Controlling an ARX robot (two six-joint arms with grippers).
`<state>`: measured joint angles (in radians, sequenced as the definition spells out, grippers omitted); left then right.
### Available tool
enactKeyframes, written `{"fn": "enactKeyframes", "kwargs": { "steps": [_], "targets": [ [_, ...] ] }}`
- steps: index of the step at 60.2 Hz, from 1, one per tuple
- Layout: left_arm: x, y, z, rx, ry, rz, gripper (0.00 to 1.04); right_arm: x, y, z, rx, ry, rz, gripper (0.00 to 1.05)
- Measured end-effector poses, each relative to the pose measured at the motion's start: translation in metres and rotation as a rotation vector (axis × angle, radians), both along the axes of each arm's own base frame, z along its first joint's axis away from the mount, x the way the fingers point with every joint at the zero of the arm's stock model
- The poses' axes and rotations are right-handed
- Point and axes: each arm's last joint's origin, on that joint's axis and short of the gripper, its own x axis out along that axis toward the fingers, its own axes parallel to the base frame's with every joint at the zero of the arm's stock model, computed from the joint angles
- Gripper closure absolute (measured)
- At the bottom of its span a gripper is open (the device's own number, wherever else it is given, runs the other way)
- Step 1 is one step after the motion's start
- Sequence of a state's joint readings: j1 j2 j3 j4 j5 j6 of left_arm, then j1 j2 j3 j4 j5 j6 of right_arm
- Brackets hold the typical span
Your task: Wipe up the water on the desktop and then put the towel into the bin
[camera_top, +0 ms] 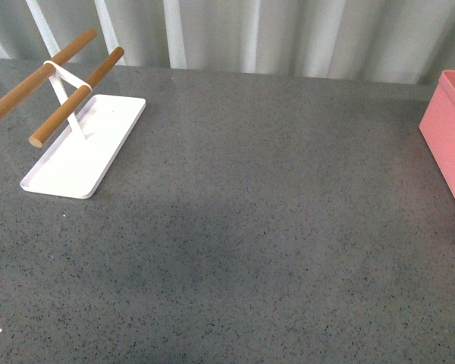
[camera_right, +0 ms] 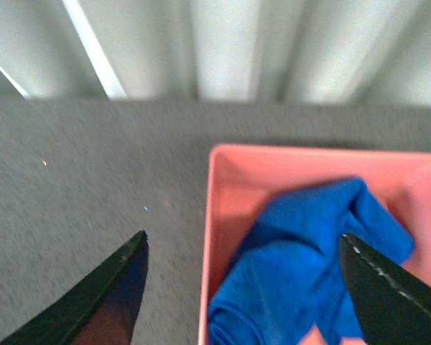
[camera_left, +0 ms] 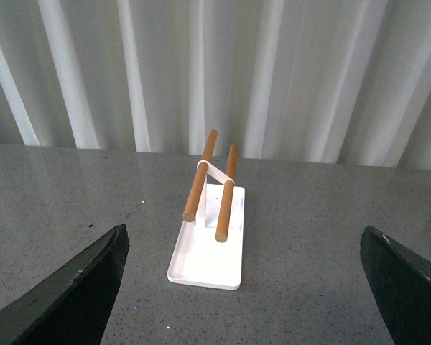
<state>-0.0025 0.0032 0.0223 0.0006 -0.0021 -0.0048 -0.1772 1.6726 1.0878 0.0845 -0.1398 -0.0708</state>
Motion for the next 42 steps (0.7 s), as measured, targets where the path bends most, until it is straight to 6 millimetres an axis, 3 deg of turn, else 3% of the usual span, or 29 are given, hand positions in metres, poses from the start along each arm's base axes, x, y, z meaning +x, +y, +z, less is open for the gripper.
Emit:
{"fn": "enactKeyframes", "kwargs": {
  "steps": [5,10,24,42],
  "targets": [
    [0.0,0.0,0.0,0.0,0.0,-0.002,0.07,-0.025,0.011,-0.007,-0.017,-0.287,0.019,0.43],
    [0.0,0.0,0.0,0.0,0.0,-0.002,0.07,-0.05,0.02,-0.006,-0.033,-0.463,0.024,0.58],
    [0.0,0.0,0.0,0.0,0.0,-0.002,0.07,-0.11,0.039,-0.033,-0.03,-0.482,0.028,1.02],
    [0.0,0.0,0.0,0.0,0.0,-0.002,0.07,-0.156,0.053,-0.049,-0.031,-0.485,0.018,1.01]
  ]
}}
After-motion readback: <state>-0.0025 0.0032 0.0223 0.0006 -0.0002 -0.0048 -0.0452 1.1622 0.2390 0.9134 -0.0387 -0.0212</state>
